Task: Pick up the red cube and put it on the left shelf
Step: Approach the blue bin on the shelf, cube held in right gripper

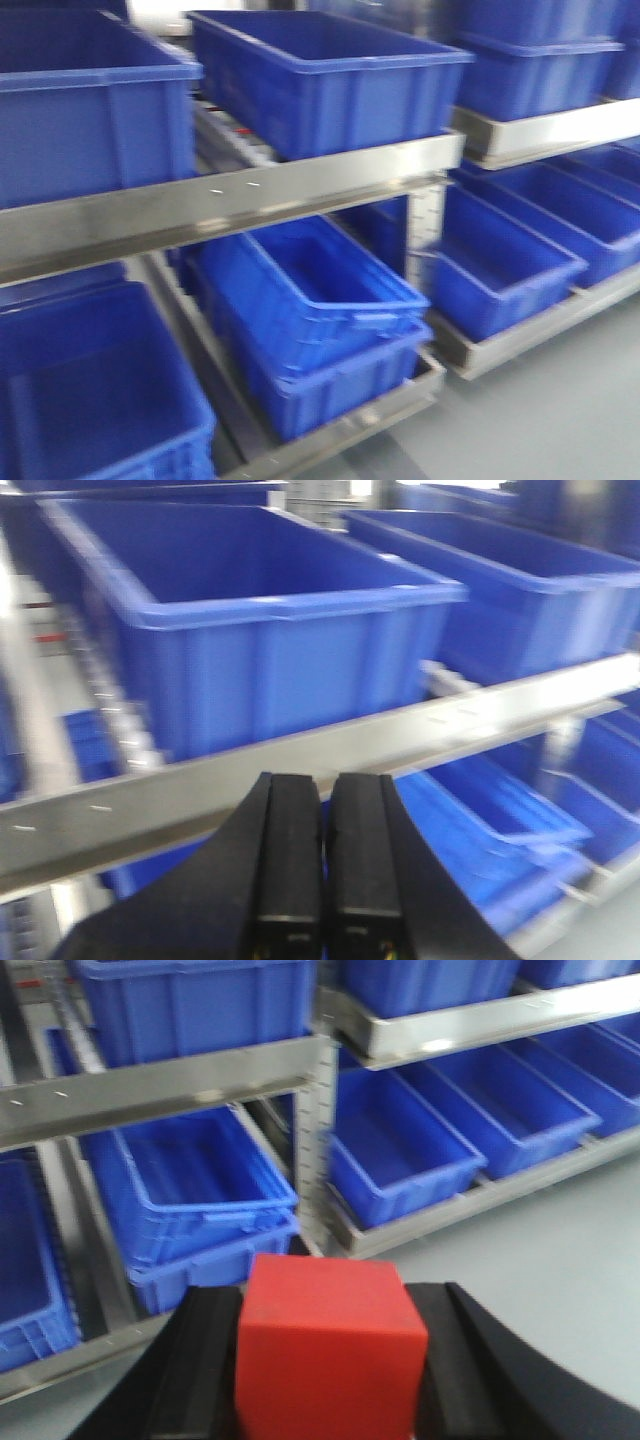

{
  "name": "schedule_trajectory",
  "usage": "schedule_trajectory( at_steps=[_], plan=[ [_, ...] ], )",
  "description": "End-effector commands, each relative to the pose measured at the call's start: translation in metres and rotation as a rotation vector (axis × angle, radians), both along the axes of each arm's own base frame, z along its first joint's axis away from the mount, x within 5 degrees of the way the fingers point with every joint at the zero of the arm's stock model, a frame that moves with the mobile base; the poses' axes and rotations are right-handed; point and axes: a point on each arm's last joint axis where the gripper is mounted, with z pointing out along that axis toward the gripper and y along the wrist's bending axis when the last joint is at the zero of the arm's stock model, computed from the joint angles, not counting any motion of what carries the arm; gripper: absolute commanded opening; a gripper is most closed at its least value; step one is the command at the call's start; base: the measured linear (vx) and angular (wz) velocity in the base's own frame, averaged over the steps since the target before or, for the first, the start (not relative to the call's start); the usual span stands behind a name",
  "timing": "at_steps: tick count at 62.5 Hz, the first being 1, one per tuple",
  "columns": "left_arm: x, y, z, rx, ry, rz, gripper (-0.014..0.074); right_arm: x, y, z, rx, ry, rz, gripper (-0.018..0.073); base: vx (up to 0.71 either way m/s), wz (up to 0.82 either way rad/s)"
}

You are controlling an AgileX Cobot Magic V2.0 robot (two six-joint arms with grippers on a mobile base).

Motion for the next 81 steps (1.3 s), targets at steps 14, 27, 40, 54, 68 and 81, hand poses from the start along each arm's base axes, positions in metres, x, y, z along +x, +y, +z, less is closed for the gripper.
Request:
schedule_trajectory(
  at_steps=[14, 27, 40, 54, 68, 81],
  plan=[
    [-0.0003, 0.0006, 0.0009, -0.015, -0.079, 0.005, 0.0102, 0.0011, 0.0003, 0.0142, -0.025, -0.092, 0.006, 0.0058, 0.45, 0.69],
    [-0.0003, 0.0006, 0.0009, -0.015, -0.079, 0.005, 0.0102, 0.0011, 0.0003, 0.0142, -0.025, -0.092, 0.006, 0.0058, 0.37, 0.5],
    [-0.0003, 0.0006, 0.0009, -0.015, -0.079, 0.005, 0.0102, 0.0011, 0.0003, 0.0142, -0.025, -0.092, 0.006, 0.0058, 0.27, 0.45],
    [-0.0003, 0.0006, 0.0009, -0.015, -0.079, 0.005, 0.0102, 0.0011, 0.0003, 0.0142, -0.025, -0.092, 0.006, 0.0058, 0.2, 0.36],
    [-0.0003, 0.0006, 0.0009, -0.015, -0.079, 0.005, 0.0102, 0.0011, 0.0003, 0.0142, -0.025, -0.092, 0.006, 0.0058, 0.16, 0.24],
    [-0.0003, 0.0006, 0.0009, -0.015, -0.079, 0.005, 0.0102, 0.0011, 0.0003, 0.0142, -0.025, -0.092, 0.006, 0.0058, 0.13, 0.05]
  ],
)
